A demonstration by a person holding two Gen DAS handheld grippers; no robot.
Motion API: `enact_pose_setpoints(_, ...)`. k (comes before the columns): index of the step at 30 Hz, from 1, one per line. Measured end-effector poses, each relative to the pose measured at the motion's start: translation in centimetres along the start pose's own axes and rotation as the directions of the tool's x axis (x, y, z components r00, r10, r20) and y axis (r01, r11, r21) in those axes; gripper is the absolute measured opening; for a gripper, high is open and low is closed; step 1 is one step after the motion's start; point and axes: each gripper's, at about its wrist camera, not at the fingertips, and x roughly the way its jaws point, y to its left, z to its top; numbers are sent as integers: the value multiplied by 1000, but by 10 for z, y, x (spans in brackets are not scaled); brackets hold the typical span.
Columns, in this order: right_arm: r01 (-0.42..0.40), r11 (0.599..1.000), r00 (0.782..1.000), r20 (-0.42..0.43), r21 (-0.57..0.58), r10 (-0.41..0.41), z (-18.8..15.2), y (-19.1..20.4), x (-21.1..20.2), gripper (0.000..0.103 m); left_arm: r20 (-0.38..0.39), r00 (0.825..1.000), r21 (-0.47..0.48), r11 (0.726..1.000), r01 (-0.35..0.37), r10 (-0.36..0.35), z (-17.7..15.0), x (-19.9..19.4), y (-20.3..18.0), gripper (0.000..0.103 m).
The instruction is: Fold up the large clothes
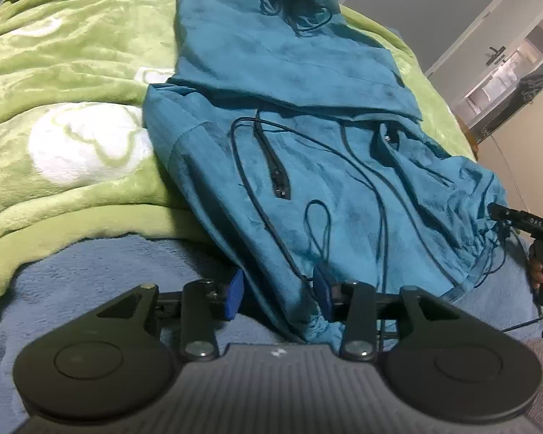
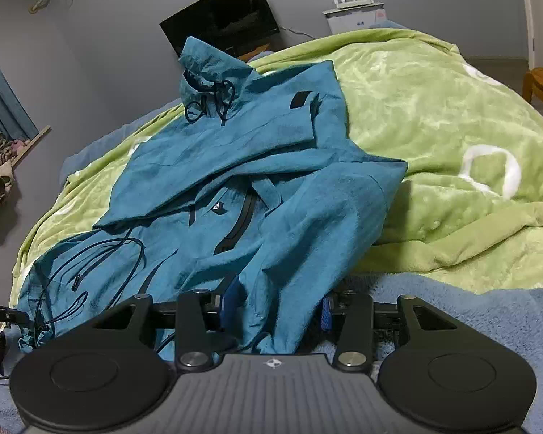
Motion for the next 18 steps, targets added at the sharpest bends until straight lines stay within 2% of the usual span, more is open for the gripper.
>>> enact_pose_setpoints(2, -11, 1000, 1000, -5, 0, 11, -1, 0, 1, 42, -16, 1000, 7, 1000, -13, 13, -2, 5, 1, 35)
enact_pose_setpoints(3, -18, 1000, 1000, -1, -6, 18, 0, 0, 0, 32, -29, 1000, 17, 1000, -8, 9, -3, 8, -1, 21)
enact_pose_setpoints(4, -27, 1000, 1000, 4, -14, 27, 0, 1, 0, 22, -33, 999, 27, 1000, -7, 7, -3, 10, -2, 17)
enact_pose_setpoints(6, -42, 999, 999, 26, -15, 43, 3, 3, -4, 18, 0, 1000, 8, 1000, 19, -19, -1, 8, -1, 13)
enact_pose_setpoints(8, -78, 997, 996, 50, 6, 77, 8, 3, -9, 16, 65, 996, -56, 996, 71, -67, 5, 0, 7, 5)
enact_pose_setpoints(10, -120, 992, 990, 72, 31, 117, 19, 2, -13, 15, 148, 983, -99, 987, 127, -112, 11, -11, 12, 4)
enact_pose_setpoints(12, -152, 988, 984, 99, 40, 147, 34, 4, -17, 14, 199, 969, -121, 978, 171, -144, 22, -19, 14, 4)
enact_pose_setpoints(16, -199, 979, 968, 162, 45, 190, 70, 10, -19, 12, 259, 958, -128, 978, 163, -126, 51, -27, 12, 4)
enact_pose_setpoints(18, -212, 976, 961, 188, 44, 200, 91, 11, -17, 12, 299, 947, -160, 972, 174, -120, 69, -31, 16, 4)
